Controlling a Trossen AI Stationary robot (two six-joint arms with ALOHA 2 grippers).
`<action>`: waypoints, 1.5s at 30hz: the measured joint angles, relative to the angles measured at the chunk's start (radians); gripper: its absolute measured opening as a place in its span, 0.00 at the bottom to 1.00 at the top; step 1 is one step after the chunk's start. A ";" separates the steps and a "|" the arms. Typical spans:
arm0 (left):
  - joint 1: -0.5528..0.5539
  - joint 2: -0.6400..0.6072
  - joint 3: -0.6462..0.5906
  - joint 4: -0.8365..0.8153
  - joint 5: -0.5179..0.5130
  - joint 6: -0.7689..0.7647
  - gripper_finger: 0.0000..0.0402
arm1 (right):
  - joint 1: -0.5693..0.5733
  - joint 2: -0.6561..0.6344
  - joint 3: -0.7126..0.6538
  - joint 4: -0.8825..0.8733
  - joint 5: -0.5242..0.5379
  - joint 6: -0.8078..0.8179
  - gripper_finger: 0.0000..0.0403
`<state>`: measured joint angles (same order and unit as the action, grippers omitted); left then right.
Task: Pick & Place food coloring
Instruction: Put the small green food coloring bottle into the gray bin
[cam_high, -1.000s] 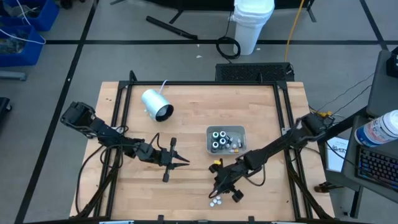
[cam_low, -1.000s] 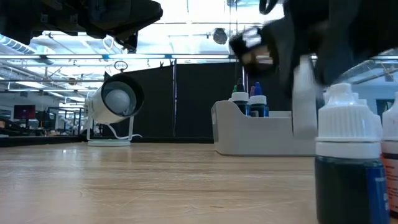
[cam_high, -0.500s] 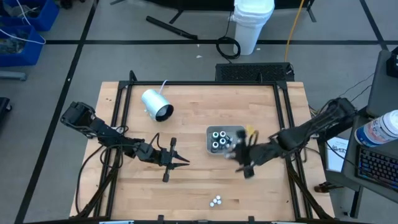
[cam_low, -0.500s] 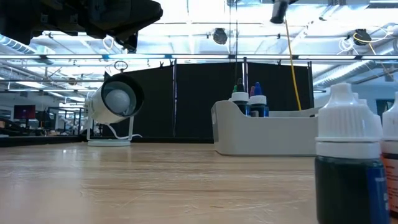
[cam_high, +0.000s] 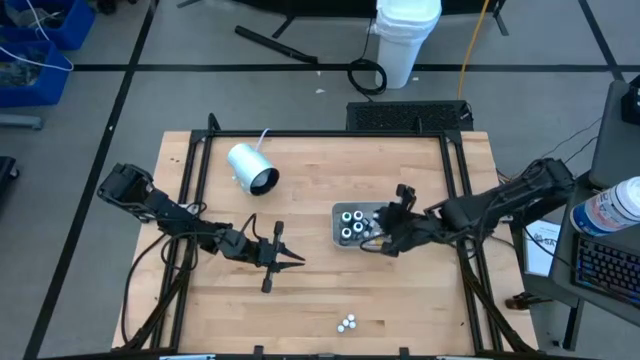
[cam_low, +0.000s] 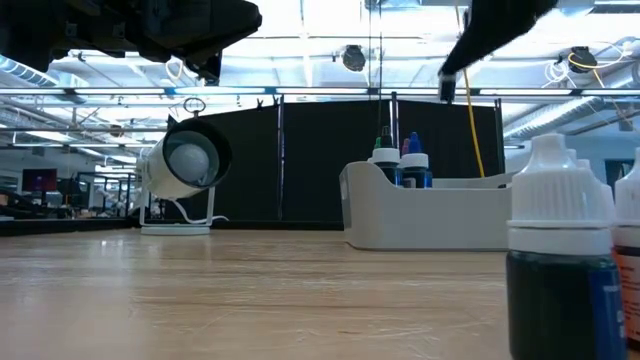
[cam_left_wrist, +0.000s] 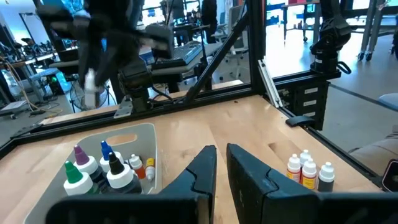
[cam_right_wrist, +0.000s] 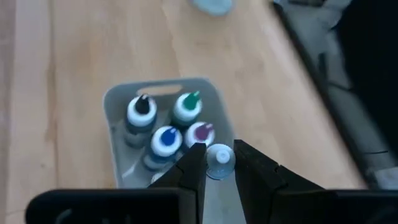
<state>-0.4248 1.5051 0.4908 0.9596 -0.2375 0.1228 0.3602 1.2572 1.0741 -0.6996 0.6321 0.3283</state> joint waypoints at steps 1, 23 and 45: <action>0.000 0.000 0.000 0.000 0.000 -0.001 0.12 | -0.015 0.004 -0.016 0.020 -0.026 -0.001 0.15; 0.000 0.000 0.000 -0.006 0.000 0.003 0.12 | -0.190 -0.007 -0.367 0.411 -0.114 0.009 0.16; 0.001 0.000 0.000 -0.005 0.000 0.029 0.12 | -0.217 0.050 -0.471 0.622 -0.187 0.047 0.14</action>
<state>-0.4240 1.5051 0.4908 0.9541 -0.2379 0.1516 0.1437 1.3073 0.6033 -0.0779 0.4449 0.3755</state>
